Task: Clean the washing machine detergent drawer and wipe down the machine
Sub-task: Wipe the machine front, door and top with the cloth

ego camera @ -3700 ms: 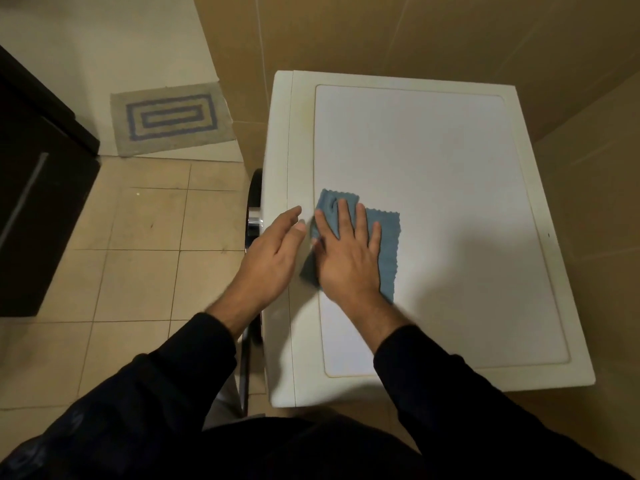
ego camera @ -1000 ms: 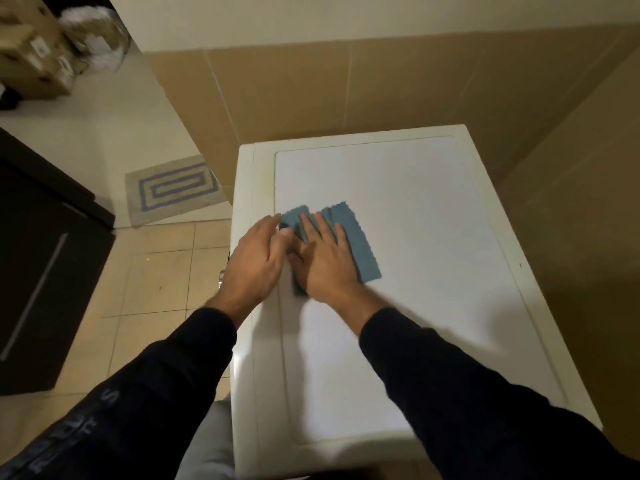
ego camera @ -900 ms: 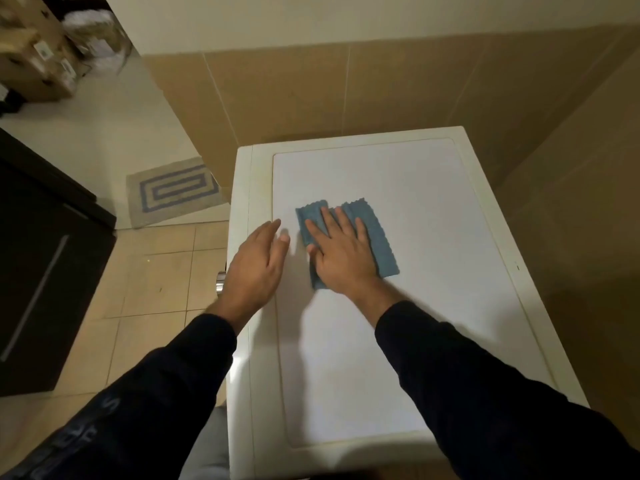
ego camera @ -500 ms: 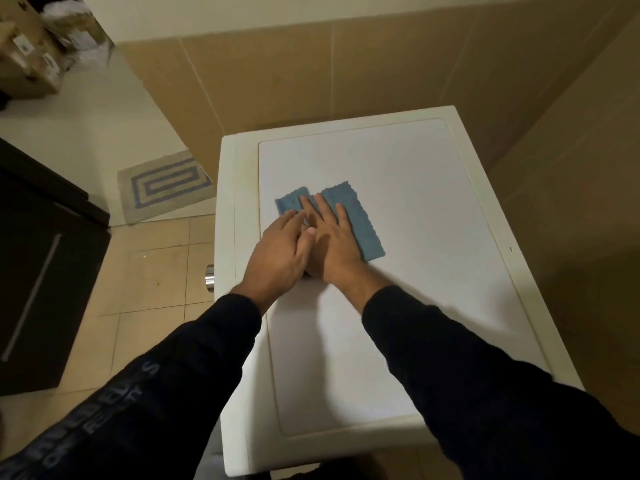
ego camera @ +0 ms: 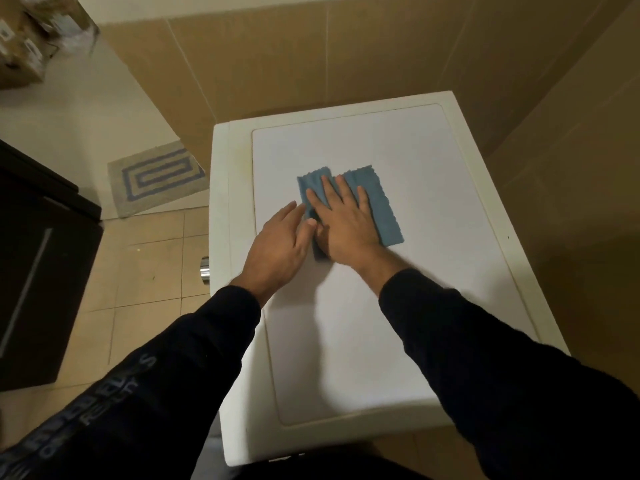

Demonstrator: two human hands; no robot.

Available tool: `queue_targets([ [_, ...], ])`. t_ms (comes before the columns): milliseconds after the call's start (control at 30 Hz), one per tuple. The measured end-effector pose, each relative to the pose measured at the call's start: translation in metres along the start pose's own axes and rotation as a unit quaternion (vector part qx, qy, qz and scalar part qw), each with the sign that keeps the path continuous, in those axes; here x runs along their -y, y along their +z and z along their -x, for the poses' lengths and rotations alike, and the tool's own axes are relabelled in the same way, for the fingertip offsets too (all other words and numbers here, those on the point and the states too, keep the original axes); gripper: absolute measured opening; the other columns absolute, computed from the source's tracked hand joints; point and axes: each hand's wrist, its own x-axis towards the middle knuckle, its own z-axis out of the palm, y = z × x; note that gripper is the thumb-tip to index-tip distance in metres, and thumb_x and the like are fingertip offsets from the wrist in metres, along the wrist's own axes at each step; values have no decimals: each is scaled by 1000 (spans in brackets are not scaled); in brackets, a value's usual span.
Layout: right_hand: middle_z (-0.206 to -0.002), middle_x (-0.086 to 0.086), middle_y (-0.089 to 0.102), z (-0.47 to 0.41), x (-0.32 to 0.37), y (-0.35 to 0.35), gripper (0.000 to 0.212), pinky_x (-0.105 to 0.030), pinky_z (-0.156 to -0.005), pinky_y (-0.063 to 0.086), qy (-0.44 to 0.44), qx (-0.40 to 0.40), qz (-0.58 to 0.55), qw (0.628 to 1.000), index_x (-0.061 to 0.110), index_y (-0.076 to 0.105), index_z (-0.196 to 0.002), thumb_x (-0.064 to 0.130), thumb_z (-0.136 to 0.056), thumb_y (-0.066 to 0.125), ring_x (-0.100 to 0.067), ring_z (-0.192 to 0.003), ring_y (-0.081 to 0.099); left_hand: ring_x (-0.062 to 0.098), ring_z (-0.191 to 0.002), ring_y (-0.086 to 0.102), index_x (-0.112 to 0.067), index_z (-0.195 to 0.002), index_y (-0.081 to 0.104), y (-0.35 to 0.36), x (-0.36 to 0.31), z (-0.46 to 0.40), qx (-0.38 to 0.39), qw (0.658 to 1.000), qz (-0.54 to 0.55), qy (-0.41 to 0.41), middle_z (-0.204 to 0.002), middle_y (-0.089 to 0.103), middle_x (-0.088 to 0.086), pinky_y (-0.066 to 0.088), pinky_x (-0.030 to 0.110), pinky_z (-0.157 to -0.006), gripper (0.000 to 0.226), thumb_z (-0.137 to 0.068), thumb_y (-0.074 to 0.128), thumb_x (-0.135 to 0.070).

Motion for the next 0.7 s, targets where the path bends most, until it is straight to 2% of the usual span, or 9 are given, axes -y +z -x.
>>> queue_targets([
  [100,-165,-1,11,32,-23,0,62,-49,-122,4,-39,-16,-17,999,31,15,-157,54,-100,15,-23,-152,6,15,-147,24,-16,-151,34,7,-5,-3,16,1000,11,6,-158,33,3,20,30,-117,52,-105,31,-41],
  [167,-165,-1,12,31,-45,-5,65,-48,-121,5,-32,-13,-7,999,30,17,-157,56,-97,14,-23,-152,8,15,-148,22,-15,-152,32,10,-7,-6,32,999,7,7,-159,29,3,18,29,-117,55,-105,31,-42],
  [267,-166,-1,9,5,-58,-6,63,-51,-120,5,34,-13,9,999,30,14,-157,56,-100,19,-25,-152,7,15,-148,21,-16,-153,30,9,-9,-10,33,999,2,6,-161,26,3,17,29,-118,56,-105,32,-43],
  [400,-166,-4,5,-22,-40,-5,64,-56,-120,5,107,-11,3,994,28,10,-157,55,-101,21,-30,-151,4,16,-148,21,-15,-154,28,10,-8,-11,44,998,-28,16,-162,24,3,17,27,-117,55,-104,38,-36],
  [467,-166,-4,5,-16,-37,-7,63,-56,-120,6,99,-7,-1,995,26,9,-158,53,-101,20,-29,-152,3,17,-148,22,-14,-154,27,13,-12,-13,45,998,-42,25,-161,24,4,18,26,-116,56,-102,42,-30],
  [600,-165,-2,11,33,-51,-1,65,-50,-122,7,12,-16,0,1000,25,15,-158,54,-99,15,-24,-152,5,18,-147,23,-13,-153,28,19,-29,-16,48,997,-35,47,-160,27,6,19,25,-115,57,-100,47,-24],
  [700,-165,-2,15,46,-84,-5,69,-48,-121,8,18,-12,-5,1000,26,20,-157,57,-96,12,-23,-152,10,21,-147,25,-12,-153,28,22,-35,-21,61,996,-43,50,-161,26,6,21,28,-115,58,-100,47,-28],
])
